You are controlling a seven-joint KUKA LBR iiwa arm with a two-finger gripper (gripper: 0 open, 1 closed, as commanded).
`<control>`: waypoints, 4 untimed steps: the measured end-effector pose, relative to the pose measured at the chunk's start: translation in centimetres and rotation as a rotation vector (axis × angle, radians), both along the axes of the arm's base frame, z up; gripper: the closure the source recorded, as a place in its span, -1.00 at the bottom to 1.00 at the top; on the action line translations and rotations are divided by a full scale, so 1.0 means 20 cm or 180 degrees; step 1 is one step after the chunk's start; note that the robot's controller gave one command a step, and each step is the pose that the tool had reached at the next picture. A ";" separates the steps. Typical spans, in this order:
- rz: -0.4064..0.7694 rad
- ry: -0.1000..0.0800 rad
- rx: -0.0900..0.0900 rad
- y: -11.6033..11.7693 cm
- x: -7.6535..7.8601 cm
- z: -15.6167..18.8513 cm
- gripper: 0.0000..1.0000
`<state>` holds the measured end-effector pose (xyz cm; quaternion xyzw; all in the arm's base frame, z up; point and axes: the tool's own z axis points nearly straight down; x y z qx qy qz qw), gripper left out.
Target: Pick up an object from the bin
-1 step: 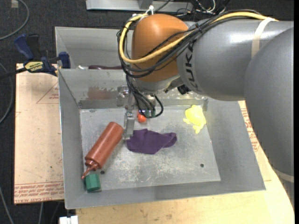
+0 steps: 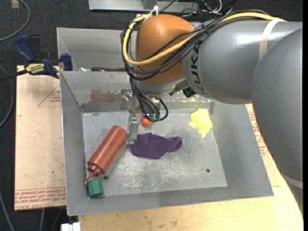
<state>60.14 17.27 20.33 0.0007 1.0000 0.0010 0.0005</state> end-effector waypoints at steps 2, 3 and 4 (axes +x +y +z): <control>0.1238 -0.0006 0.0005 -0.02 -0.15 -0.67 1.00; 0.1238 -0.0007 0.0005 -0.02 -0.15 -0.67 1.00; 0.1334 -0.0003 0.0008 -0.04 -0.07 -0.54 1.00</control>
Offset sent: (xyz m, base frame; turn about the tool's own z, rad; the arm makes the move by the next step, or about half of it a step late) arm -0.0308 -0.0039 -0.1333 -0.3916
